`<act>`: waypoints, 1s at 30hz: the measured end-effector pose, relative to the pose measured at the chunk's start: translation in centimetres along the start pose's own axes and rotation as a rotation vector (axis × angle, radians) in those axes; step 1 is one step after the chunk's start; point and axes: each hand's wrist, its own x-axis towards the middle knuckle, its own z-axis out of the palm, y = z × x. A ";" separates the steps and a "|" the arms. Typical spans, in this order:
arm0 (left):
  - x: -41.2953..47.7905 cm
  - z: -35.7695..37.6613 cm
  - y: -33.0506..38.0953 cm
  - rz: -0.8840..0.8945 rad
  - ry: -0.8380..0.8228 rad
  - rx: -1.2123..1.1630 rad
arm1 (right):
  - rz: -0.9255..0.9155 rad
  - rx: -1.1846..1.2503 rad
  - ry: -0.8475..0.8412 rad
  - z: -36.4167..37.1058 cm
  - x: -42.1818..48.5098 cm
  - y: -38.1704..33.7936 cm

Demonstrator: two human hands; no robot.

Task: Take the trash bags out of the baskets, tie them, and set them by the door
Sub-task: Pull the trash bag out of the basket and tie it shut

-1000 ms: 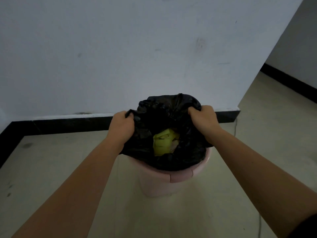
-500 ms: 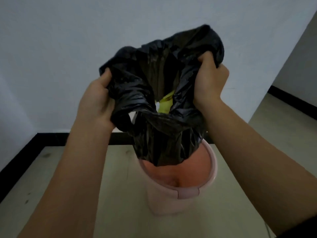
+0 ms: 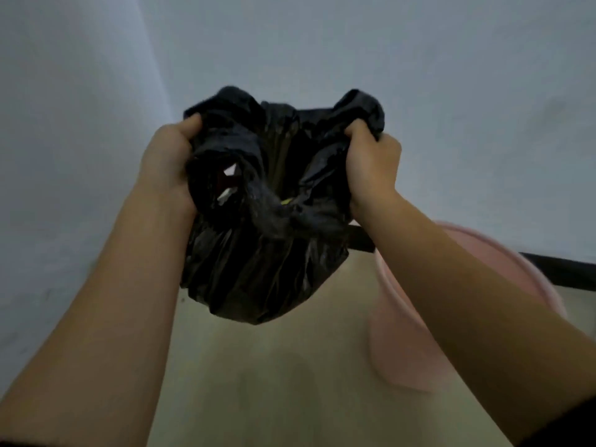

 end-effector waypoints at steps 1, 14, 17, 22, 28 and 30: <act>-0.3 -0.7 -0.6 -0.010 0.077 0.021 | 0.038 -0.056 -0.022 0.8 -0.4 2.2; 1.0 -15.1 -9.3 -0.337 0.573 0.051 | 0.272 -0.657 -0.201 2.9 -1.0 17.5; 1.1 -15.7 -9.6 -0.295 0.551 0.081 | 0.280 -0.832 -0.299 2.1 0.1 18.0; 1.2 -15.3 -8.9 -0.225 0.403 0.239 | 0.231 -0.965 -0.349 1.6 1.1 18.0; 1.1 -15.1 -9.1 -0.234 0.238 0.566 | 0.244 -0.677 -0.270 3.0 2.4 17.6; 1.2 -15.1 -9.1 -0.228 0.220 0.661 | 0.282 -0.654 -0.283 3.7 3.1 17.5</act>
